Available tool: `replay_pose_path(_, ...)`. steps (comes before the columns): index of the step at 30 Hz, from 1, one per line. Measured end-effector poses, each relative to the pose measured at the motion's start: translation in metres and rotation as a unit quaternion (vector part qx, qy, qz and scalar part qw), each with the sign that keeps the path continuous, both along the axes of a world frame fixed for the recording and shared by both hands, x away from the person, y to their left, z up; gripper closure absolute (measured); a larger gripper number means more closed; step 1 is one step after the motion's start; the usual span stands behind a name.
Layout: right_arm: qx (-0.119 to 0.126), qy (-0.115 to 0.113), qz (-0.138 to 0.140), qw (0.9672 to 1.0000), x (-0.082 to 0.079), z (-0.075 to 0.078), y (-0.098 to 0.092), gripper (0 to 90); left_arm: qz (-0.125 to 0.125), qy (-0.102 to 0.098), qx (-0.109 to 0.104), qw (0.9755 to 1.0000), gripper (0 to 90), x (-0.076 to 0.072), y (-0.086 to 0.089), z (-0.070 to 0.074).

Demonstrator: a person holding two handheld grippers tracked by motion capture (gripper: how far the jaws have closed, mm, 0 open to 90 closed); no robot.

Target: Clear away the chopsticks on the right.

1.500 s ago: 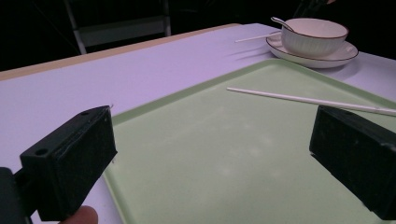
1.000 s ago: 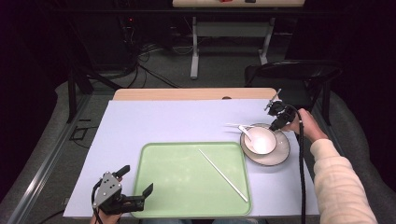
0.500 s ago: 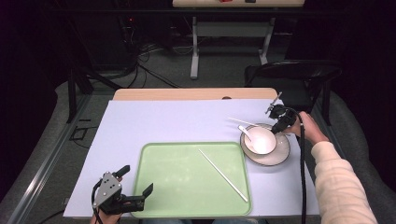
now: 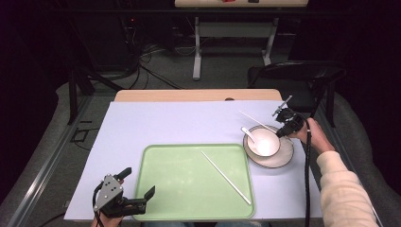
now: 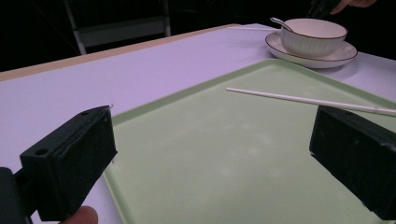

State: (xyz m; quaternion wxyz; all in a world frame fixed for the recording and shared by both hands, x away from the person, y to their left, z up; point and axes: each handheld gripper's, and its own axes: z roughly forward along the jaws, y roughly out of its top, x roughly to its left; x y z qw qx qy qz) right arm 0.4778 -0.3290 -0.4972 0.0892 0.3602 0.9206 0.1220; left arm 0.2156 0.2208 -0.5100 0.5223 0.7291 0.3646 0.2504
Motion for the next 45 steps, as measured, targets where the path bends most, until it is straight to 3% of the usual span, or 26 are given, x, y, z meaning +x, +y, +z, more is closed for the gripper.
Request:
replay_pose_path(8,0.004,0.000,-0.060,0.9982,-0.014,0.020,-0.003,83.9,0.001,0.000,0.002,1.0000,0.3,0.000,0.000,0.000)
replay_pose_path(9,0.005,-0.005,-0.055,0.9985,-0.014,0.022,-0.003,83.9,0.001,0.000,0.002,1.0000,0.2,0.000,0.000,0.000)
replay_pose_path(16,0.014,-0.030,-0.093,0.9951,-0.034,0.055,0.004,83.9,0.001,0.000,0.001,1.0000,0.2,0.000,0.000,0.000)
replay_pose_path(24,0.036,-0.039,-0.119,0.9915,-0.060,0.084,0.017,83.9,0.001,0.000,0.002,1.0000,0.3,0.000,0.000,0.000)
replay_pose_path(31,0.043,-0.038,-0.124,0.9906,-0.077,0.094,0.028,83.8,0.000,0.000,0.002,1.0000,0.3,0.000,-0.001,0.000)
replay_pose_path(45,0.043,-0.035,-0.107,0.9927,-0.096,0.093,0.045,83.8,-0.001,0.000,0.002,1.0000,0.2,0.000,-0.001,0.000)
